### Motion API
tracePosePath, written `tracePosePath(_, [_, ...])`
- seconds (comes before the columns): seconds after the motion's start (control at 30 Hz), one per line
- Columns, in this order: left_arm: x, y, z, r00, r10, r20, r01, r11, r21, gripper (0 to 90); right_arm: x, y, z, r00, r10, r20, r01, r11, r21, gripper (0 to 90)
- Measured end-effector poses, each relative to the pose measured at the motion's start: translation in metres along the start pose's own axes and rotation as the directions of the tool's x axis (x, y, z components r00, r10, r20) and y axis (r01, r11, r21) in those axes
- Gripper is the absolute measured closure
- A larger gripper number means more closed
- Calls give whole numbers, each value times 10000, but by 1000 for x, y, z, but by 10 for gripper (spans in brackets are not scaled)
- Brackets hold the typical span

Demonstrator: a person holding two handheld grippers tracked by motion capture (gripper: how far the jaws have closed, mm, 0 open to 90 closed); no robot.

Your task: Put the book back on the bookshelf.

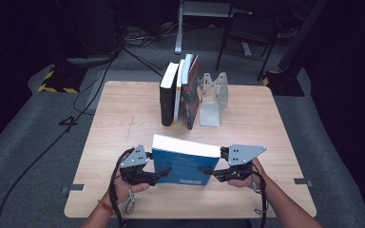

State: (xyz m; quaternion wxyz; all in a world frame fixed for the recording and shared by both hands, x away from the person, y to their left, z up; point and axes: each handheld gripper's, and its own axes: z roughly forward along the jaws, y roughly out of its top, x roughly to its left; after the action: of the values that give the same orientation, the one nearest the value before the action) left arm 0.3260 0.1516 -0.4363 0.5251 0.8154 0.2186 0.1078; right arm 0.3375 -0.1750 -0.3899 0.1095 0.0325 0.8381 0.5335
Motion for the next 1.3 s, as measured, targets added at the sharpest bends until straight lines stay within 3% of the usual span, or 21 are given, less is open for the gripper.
tracePosePath(0.17, [0,9,19,9997,88,212,-87,10000,-35,289,3,3,-14,9994,37,356,-44,9998,199,590])
tracePosePath(0.47, [14,33,57,9945,312,997,-338,9991,239,272,-8,2,-37,9913,734,1096,-771,9966,304,588])
tracePosePath(0.67, [13,45,78,9906,642,1205,-686,9971,322,263,-10,8,-50,9864,607,1530,-687,9965,474,589])
tracePosePath(0.8, [13,48,85,9909,463,1266,-506,9982,306,247,-11,11,-54,9821,661,1765,-794,9944,694,586])
tracePosePath(1.1, [11,40,75,9938,369,1050,-422,9979,488,238,-15,29,-49,9859,1083,1274,-1252,9831,1337,493])
tracePosePath(1.23, [16,30,60,9986,41,530,-83,9967,803,254,-17,33,-47,9880,1171,1008,-1310,9808,1445,520])
tracePosePath(1.3, [18,20,47,10000,-36,39,31,9937,1124,252,-16,34,-47,9886,1070,1062,-1235,9788,1632,569])
